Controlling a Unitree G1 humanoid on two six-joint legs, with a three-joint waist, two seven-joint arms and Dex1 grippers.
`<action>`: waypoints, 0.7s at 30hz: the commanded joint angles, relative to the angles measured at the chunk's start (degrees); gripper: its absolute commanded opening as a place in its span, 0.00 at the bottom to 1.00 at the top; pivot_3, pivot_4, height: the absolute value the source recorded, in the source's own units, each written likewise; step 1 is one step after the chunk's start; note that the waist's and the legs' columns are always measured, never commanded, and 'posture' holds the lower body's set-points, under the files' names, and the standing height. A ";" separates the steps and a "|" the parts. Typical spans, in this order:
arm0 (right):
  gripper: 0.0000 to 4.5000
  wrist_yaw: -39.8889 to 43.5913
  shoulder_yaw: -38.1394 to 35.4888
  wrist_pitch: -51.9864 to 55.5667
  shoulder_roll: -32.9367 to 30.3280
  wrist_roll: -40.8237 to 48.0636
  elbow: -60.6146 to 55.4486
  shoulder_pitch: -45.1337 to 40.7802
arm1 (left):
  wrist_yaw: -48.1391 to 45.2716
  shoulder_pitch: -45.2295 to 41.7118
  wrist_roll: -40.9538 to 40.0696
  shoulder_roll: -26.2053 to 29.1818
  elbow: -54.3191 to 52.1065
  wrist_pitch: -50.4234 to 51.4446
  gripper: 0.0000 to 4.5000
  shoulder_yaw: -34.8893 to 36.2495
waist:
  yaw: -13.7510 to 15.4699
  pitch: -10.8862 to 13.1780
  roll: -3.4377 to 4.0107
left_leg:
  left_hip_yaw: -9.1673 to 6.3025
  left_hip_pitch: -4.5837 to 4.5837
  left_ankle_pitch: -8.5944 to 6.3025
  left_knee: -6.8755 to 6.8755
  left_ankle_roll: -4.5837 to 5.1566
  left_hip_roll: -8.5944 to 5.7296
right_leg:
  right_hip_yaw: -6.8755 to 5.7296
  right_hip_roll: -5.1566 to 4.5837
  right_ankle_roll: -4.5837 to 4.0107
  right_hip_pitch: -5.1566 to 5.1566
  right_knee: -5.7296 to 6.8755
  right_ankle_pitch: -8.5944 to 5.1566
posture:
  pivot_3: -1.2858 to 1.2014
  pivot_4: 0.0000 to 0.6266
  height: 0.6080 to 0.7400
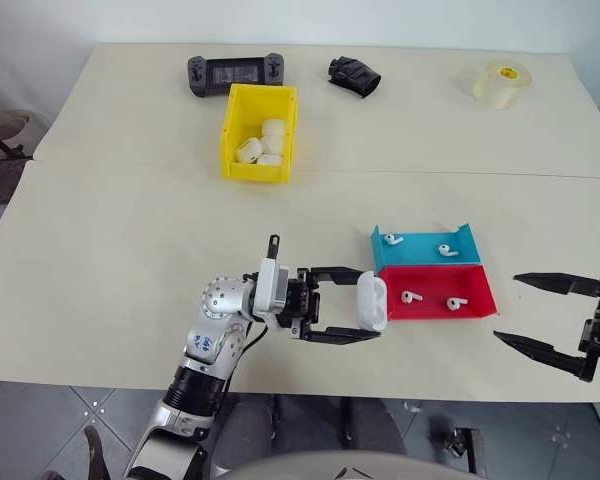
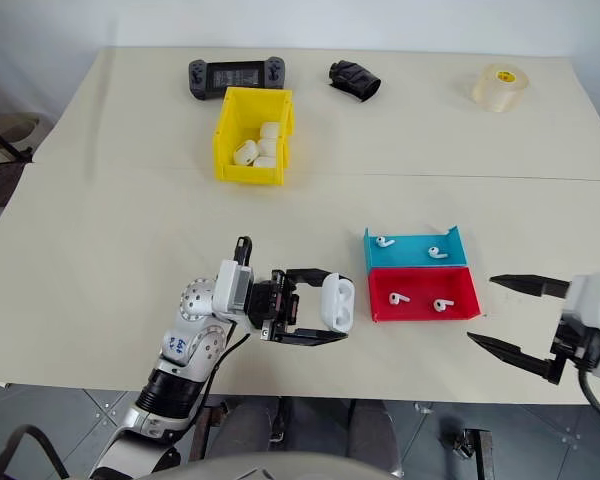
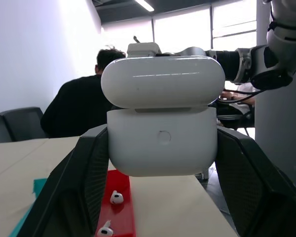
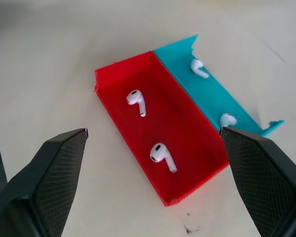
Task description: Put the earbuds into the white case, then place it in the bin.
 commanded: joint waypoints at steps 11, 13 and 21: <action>1.00 -4.98 30.12 2.16 -15.99 -19.12 2.49 -20.33 | 2.73 1.73 -0.91 2.92 -4.11 0.24 0.62 0.65 | 0.27 -0.05 0.10 | -0.09 -0.13 -0.05 0.02 0.04 -0.08 | -0.03 -0.06 0.02 -0.05 -0.18 0.01 | 0.52 0.24 1.00; 1.00 -3.91 33.66 -0.84 -16.72 -22.58 5.00 -23.39 | 3.38 1.71 -0.83 2.90 -4.39 0.26 0.62 0.80 | 0.19 -0.05 0.10 | -0.15 -0.14 -0.05 0.02 0.04 -0.09 | -0.06 -0.05 0.02 -0.05 -0.18 0.01 | 0.52 0.24 1.00; 1.00 0.12 39.65 -7.47 -16.28 -27.64 10.60 -29.96 | 5.08 2.37 -0.56 3.03 -5.21 -0.05 0.62 0.67 | 0.06 -0.05 0.12 | -0.10 -0.13 -0.05 0.01 0.03 -0.05 | -0.07 -0.03 0.02 -0.06 -0.16 0.01 | 0.52 0.24 1.00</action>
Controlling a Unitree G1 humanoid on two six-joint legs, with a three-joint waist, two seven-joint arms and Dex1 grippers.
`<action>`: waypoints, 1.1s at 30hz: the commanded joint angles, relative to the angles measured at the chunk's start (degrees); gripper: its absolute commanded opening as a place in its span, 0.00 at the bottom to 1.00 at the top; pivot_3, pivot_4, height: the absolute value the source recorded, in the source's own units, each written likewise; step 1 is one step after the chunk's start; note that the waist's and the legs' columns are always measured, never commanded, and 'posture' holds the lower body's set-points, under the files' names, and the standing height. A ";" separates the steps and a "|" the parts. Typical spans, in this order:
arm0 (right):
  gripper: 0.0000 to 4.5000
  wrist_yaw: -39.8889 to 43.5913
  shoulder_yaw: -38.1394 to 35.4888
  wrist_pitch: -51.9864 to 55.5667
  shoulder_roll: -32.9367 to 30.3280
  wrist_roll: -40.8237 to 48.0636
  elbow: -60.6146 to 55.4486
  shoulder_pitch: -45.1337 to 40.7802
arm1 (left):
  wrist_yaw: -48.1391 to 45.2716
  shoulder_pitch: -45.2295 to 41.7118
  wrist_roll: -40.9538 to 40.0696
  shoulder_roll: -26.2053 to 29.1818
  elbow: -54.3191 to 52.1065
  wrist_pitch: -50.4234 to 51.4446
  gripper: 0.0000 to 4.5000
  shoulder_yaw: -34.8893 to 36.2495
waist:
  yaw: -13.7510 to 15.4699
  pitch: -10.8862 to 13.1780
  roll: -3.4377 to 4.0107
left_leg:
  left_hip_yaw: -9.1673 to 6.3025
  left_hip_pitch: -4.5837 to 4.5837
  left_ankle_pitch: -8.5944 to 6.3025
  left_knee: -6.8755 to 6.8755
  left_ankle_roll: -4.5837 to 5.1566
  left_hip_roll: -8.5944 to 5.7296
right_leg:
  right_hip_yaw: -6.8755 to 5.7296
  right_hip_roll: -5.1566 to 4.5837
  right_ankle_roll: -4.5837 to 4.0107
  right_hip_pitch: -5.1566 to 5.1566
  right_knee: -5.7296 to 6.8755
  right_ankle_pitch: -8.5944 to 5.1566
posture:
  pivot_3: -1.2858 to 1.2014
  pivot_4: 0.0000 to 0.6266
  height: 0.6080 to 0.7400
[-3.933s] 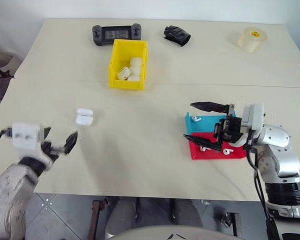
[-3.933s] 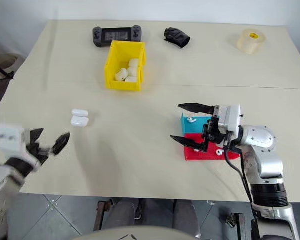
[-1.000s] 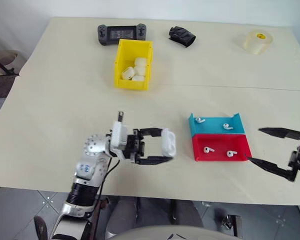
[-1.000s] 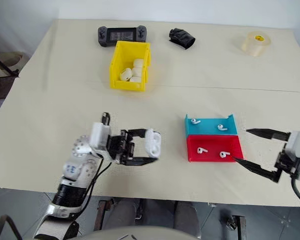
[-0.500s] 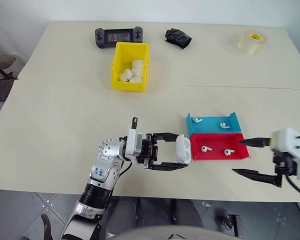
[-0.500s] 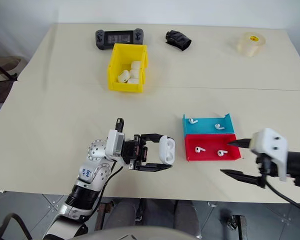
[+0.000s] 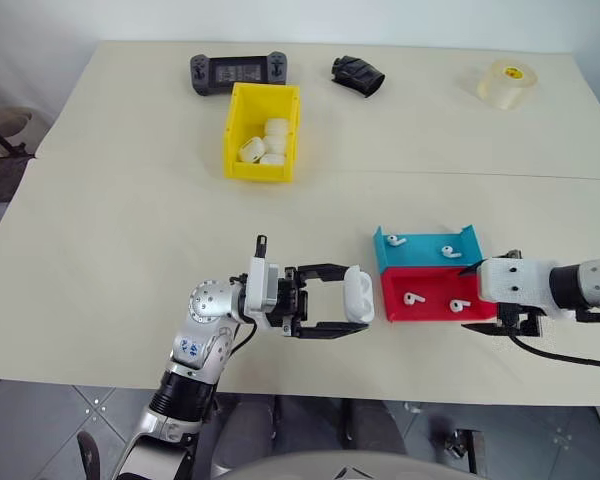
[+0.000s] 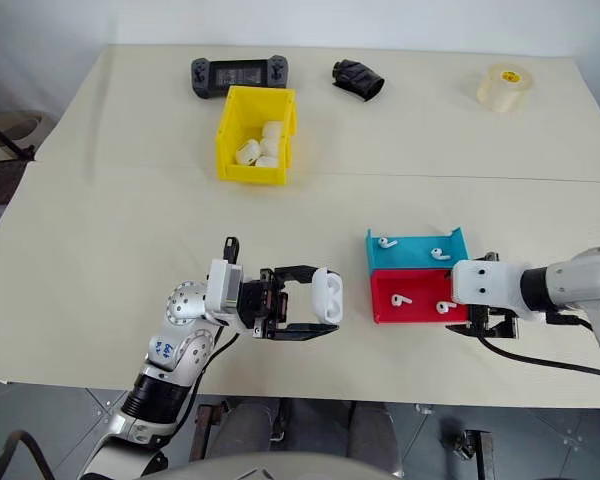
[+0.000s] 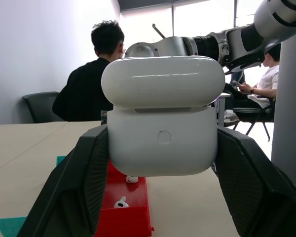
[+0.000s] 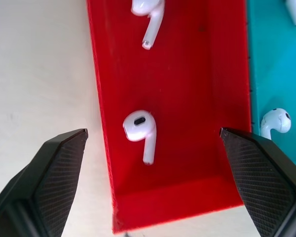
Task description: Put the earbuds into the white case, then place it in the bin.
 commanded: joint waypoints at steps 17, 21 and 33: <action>0.48 4.53 4.97 -3.87 2.79 -3.62 3.75 -6.39 | 2.54 0.97 -0.92 1.26 -4.43 0.22 0.62 -0.13 | -0.02 -0.01 0.02 | 0.00 0.00 -0.01 0.01 -0.03 0.00 | 0.01 0.00 0.00 0.00 -0.01 0.00 | 0.52 0.24 1.00; 0.48 5.11 5.57 -4.58 3.04 -4.29 4.43 -7.11 | 2.85 0.86 -0.87 1.11 -4.51 0.23 0.62 -0.26 | -0.01 -0.01 0.02 | 0.00 0.00 -0.01 0.01 -0.03 0.00 | 0.01 0.00 0.00 0.00 -0.01 0.00 | 0.52 0.24 1.00; 0.21 6.20 6.13 -4.73 4.39 -5.04 5.69 -8.36 | 3.30 0.58 -0.80 1.02 -4.36 0.13 0.62 -0.14 | -0.06 -0.01 0.02 | 0.00 0.01 -0.02 0.01 -0.03 0.00 | 0.00 0.00 0.00 0.01 -0.01 0.00 | 0.52 0.24 1.00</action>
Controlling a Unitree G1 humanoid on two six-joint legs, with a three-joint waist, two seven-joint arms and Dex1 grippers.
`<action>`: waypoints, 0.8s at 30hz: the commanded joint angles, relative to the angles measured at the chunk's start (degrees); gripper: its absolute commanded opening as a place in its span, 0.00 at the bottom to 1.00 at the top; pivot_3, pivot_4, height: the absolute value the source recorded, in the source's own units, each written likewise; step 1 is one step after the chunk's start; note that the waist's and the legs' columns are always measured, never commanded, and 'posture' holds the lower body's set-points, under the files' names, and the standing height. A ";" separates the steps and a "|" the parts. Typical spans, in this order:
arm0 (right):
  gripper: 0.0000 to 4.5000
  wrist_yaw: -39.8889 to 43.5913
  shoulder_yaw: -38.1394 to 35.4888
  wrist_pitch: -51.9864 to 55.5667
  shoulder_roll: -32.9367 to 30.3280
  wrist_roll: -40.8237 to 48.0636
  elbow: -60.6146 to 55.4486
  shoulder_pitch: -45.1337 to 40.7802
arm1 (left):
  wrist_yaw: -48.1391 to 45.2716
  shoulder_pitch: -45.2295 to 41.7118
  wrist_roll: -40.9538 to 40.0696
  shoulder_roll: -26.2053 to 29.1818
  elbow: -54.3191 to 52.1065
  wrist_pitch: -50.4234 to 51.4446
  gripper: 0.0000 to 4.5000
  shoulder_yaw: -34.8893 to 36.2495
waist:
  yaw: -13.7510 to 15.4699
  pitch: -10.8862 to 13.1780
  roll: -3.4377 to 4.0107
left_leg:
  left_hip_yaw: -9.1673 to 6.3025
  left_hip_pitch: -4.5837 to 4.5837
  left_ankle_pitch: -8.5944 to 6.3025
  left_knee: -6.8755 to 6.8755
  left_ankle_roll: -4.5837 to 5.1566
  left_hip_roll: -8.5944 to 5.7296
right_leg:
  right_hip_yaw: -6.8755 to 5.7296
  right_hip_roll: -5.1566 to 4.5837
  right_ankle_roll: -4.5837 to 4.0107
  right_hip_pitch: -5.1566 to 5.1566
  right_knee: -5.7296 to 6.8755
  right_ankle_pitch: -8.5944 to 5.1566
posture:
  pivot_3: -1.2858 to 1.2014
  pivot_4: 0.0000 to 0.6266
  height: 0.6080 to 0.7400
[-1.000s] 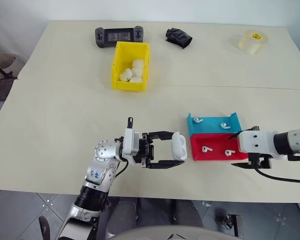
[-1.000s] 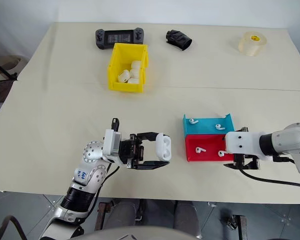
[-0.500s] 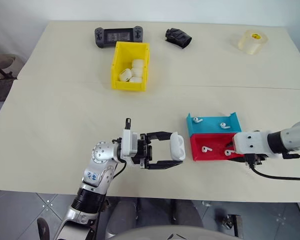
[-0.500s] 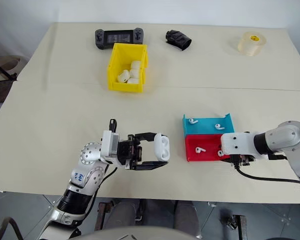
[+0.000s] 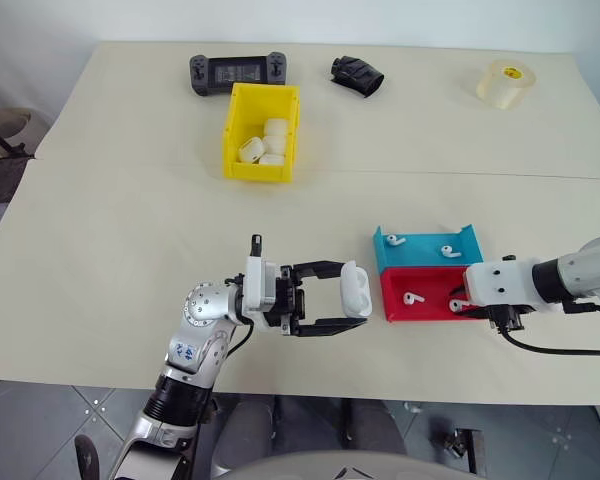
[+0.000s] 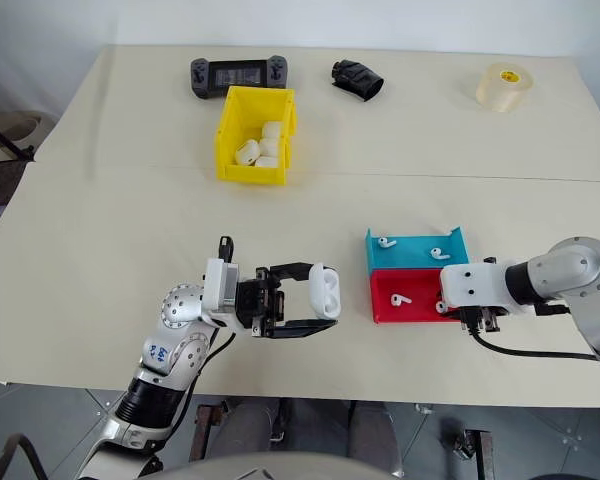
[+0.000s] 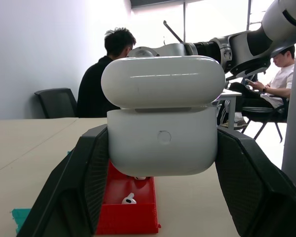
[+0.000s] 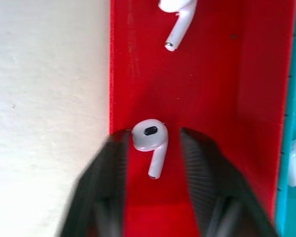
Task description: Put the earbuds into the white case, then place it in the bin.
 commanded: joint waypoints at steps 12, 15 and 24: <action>0.21 -0.15 -3.12 1.78 1.90 2.94 -0.81 -0.60 | 0.46 -0.45 -0.78 0.41 -2.12 -0.26 0.62 0.01 | 0.02 0.00 0.00 | 0.01 0.01 0.00 0.00 -0.01 0.01 | 0.00 0.00 0.00 0.00 0.00 0.00 | 0.52 0.24 1.00; 0.21 0.63 -7.58 5.79 2.57 9.72 -3.72 -0.24 | 0.20 -0.64 -1.05 0.74 -1.74 -0.22 0.62 0.32 | 0.03 0.00 0.00 | 0.01 0.00 0.00 0.00 -0.01 0.01 | 0.00 0.00 0.00 0.00 -0.01 0.00 | 0.52 0.24 1.00; 0.21 -9.01 -24.38 22.26 14.37 40.05 -20.27 5.04 | 1.18 -2.55 -4.46 -0.65 0.57 3.50 0.62 2.22 | 0.19 0.02 0.00 | -0.15 -0.01 -0.02 0.01 -0.04 0.03 | -0.17 -0.01 0.00 0.14 -0.11 0.01 | 0.52 0.24 1.00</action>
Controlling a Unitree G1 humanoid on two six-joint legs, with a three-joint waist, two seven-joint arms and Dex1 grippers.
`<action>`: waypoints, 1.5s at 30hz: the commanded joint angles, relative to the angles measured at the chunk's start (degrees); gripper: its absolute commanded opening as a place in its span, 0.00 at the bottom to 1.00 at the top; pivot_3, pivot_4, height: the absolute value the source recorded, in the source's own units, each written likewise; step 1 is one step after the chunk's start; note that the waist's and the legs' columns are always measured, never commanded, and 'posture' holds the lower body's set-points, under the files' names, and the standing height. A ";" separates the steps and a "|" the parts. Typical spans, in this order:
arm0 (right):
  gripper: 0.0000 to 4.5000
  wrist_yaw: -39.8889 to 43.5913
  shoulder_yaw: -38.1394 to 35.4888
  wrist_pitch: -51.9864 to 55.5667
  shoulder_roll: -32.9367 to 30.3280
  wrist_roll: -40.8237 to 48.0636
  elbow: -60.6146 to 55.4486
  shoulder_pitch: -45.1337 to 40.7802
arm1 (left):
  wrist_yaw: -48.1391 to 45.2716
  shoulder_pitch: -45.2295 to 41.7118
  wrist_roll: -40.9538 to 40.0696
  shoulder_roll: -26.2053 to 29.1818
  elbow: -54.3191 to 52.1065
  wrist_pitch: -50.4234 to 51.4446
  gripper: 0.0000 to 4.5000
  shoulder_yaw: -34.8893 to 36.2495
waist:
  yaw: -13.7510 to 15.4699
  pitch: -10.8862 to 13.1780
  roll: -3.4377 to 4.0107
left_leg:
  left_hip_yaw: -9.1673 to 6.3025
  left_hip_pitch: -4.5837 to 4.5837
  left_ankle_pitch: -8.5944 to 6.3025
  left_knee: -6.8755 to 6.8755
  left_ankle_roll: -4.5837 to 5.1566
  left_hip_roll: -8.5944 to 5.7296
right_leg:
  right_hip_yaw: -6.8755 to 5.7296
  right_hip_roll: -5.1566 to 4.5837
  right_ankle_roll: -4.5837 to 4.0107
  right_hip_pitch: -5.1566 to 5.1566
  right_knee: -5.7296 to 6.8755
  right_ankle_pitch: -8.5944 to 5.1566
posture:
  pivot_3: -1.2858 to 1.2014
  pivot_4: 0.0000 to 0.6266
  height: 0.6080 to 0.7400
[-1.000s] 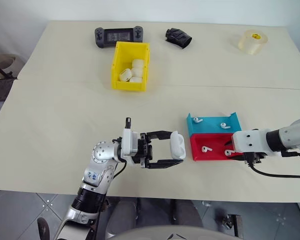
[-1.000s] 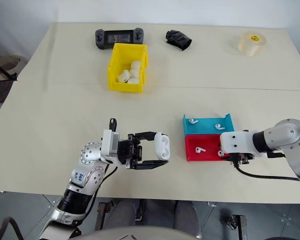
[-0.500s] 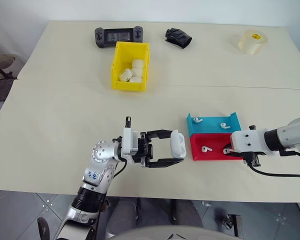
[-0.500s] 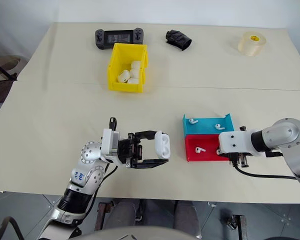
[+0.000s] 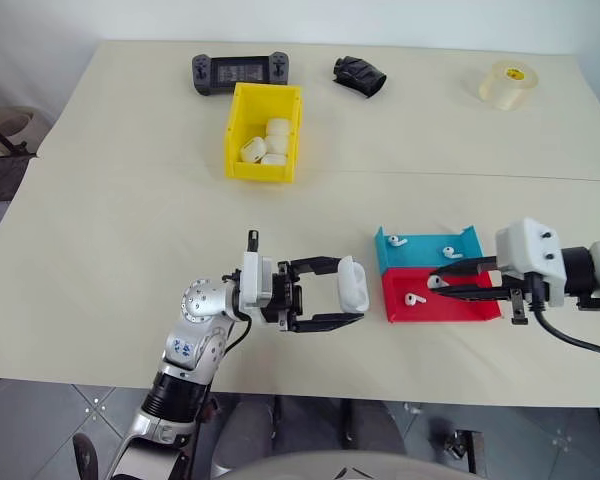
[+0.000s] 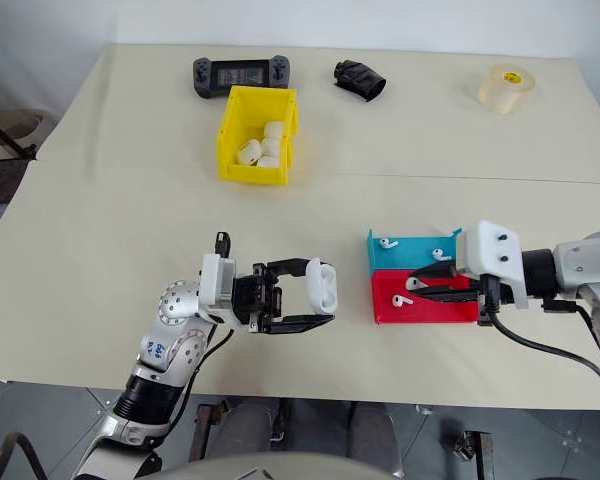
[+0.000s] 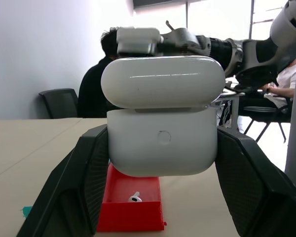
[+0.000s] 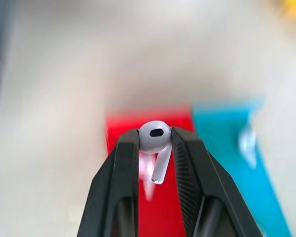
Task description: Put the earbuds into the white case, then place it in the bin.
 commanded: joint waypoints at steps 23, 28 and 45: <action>0.21 -45.66 4.32 0.59 39.36 24.97 -22.29 4.32 | -1.69 -10.47 -9.48 -5.59 4.49 8.75 0.62 4.80 | -0.29 0.00 0.03 | -0.09 -0.02 -0.01 -0.07 -0.02 -0.06 | 0.01 0.05 0.00 -0.13 0.42 0.00 | 0.52 0.24 1.00; 0.21 -46.05 7.08 -1.13 40.15 23.43 -23.57 5.44 | -3.21 -11.58 -11.54 -6.80 5.39 10.52 0.62 5.79 | -0.42 0.00 0.03 | -0.08 -0.02 -0.01 -0.07 -0.02 -0.06 | 0.04 0.13 -0.01 -0.16 0.44 -0.01 | 0.52 0.24 1.00; 0.21 -43.49 12.55 -5.55 40.12 16.99 -22.30 6.35 | -7.10 -12.39 -10.41 -7.61 7.27 9.23 0.62 5.53 | -0.37 0.00 0.03 | -0.08 -0.02 -0.01 -0.08 -0.02 -0.07 | 0.08 0.14 -0.02 -0.17 0.38 -0.01 | 0.52 0.24 1.00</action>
